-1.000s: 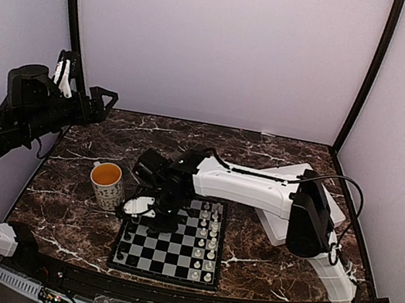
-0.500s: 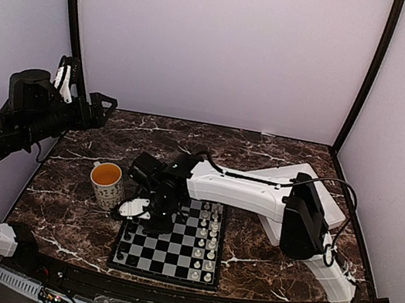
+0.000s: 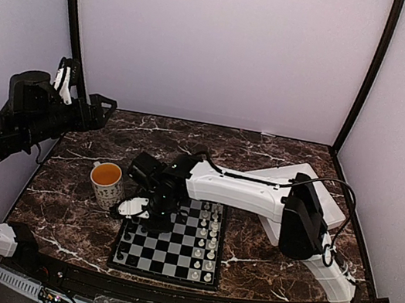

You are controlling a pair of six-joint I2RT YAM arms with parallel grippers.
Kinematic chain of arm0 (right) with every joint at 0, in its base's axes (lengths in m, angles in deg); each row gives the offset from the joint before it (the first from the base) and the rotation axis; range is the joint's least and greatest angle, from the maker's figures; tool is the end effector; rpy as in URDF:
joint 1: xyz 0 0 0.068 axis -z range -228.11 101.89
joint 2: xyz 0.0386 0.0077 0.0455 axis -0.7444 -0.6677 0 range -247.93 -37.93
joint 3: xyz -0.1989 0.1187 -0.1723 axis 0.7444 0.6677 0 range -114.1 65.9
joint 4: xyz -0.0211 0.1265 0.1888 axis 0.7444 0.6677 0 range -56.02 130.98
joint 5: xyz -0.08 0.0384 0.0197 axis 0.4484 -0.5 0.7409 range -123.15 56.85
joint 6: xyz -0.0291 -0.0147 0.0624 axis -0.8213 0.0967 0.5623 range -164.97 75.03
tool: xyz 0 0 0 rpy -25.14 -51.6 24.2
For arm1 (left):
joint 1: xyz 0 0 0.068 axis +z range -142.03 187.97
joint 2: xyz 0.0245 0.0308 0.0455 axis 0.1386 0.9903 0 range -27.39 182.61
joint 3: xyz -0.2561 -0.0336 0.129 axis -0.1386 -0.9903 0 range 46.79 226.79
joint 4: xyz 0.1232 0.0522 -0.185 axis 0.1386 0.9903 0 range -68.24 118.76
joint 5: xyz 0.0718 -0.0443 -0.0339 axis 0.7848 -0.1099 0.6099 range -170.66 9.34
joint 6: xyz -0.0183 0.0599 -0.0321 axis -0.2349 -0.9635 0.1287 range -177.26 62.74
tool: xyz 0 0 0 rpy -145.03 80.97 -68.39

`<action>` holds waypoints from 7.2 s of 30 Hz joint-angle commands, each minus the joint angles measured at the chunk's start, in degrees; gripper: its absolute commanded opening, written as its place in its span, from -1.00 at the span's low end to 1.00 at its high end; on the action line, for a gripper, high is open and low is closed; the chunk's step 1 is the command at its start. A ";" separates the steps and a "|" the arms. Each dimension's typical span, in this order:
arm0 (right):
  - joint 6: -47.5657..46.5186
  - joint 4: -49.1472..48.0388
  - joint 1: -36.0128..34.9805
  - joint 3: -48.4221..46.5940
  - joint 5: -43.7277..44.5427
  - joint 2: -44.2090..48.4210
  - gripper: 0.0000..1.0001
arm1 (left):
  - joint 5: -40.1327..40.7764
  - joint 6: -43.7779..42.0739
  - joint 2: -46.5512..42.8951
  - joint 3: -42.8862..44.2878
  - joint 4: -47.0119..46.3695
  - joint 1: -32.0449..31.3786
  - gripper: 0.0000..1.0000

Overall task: Set up the chess pieces on the board
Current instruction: Place the pawn at d7, then pick up the bishop from the storage box, then pass from the right arm to the left

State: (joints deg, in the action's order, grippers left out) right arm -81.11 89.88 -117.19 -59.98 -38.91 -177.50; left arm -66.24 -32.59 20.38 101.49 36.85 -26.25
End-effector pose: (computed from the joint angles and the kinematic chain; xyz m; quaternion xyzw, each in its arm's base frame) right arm 0.1720 0.4660 0.1810 -0.7864 0.5898 0.0976 0.1557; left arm 0.1407 -0.0784 0.3875 -0.0195 0.7539 -0.2368 0.6126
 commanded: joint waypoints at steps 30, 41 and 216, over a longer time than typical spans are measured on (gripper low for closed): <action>0.35 0.01 -0.76 -2.38 -1.74 -1.13 -0.81 | -1.07 0.84 0.29 -1.17 -0.38 0.38 0.97; 0.46 -0.03 -0.79 -2.97 -2.06 -1.82 -0.82 | -1.08 0.78 0.63 -1.19 -0.53 0.38 0.98; 110.53 -96.09 58.49 75.53 -66.06 47.37 -0.74 | -0.18 -41.34 74.30 46.11 -35.29 -27.41 -0.19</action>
State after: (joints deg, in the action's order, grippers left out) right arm 28.24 -2.92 -58.50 14.90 -105.11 -131.97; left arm -65.39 -75.47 94.32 145.07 -0.17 -54.38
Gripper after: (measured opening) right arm 0.160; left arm 0.420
